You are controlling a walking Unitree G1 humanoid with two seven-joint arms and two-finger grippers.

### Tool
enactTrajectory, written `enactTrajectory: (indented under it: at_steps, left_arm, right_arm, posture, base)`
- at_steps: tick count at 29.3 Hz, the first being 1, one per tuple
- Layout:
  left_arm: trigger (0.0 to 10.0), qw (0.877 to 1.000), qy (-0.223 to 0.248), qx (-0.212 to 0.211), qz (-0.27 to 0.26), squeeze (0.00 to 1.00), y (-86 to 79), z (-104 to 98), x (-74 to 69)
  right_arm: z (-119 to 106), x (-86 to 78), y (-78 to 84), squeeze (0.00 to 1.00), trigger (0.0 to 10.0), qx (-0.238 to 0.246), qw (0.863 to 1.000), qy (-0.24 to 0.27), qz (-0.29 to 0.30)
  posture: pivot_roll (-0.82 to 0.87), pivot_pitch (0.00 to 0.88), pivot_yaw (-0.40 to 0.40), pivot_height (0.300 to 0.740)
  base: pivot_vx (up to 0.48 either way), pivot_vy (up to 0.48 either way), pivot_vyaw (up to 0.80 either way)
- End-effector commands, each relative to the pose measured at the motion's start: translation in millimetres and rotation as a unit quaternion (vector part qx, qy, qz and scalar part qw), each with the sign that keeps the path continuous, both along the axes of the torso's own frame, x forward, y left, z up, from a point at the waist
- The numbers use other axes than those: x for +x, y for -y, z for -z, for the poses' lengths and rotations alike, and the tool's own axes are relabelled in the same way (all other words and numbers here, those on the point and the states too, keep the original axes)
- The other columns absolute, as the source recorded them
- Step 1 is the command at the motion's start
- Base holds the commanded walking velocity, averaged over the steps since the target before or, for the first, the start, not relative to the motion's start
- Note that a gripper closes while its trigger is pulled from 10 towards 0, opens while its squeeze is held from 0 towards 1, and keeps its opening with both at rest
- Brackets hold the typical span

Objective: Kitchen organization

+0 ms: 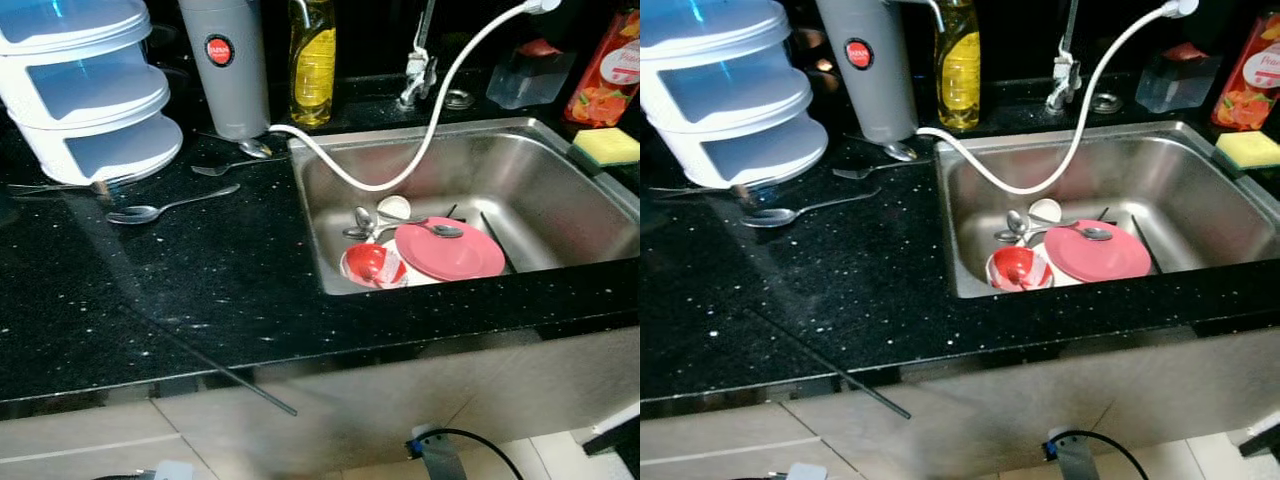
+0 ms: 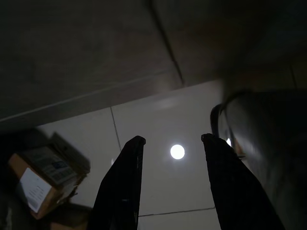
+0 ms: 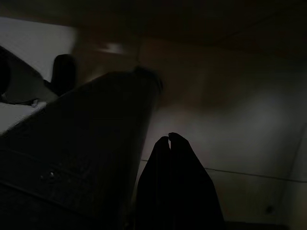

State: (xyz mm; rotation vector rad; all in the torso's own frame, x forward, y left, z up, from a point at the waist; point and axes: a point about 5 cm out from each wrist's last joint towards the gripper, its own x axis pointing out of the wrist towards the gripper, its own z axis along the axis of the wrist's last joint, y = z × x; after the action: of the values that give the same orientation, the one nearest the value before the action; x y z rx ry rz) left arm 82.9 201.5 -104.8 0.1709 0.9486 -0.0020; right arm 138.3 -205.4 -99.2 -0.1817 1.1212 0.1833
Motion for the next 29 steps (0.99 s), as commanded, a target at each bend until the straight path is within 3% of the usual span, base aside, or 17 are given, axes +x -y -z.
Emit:
enactTrajectory:
  at_steps: [1, 5, 29]
  left_arm:
    - [10.0, 1.000, -0.011, 0.000, 0.004, 0.00, 0.7, 1.5, -4.4]
    - [10.0, 1.000, -0.010, 0.001, 0.004, 0.00, 1.6, 1.4, -2.5]
    - [10.0, 1.000, -0.005, -0.004, -0.001, 0.00, 2.7, 0.9, 1.4]
  right_arm:
    - [-1.8, 2.8, 3.9, 0.00, 10.0, -0.004, 1.000, 0.007, 0.000]
    - [-2.3, 4.3, 3.9, 0.00, 10.0, -0.003, 1.000, 0.009, 0.001]
    - [-1.5, 2.0, 4.9, 0.00, 10.0, -0.007, 1.000, 0.004, 0.004]
  posture:
    - [0.01, 0.000, 0.030, 0.740]
    - [0.01, 0.000, 0.030, 0.740]
    - [0.01, 0.000, 0.028, 0.740]
  base:
    - [0.000, -0.480, 0.00]
    - [0.000, -0.351, 0.00]
    - [0.000, 0.000, 0.00]
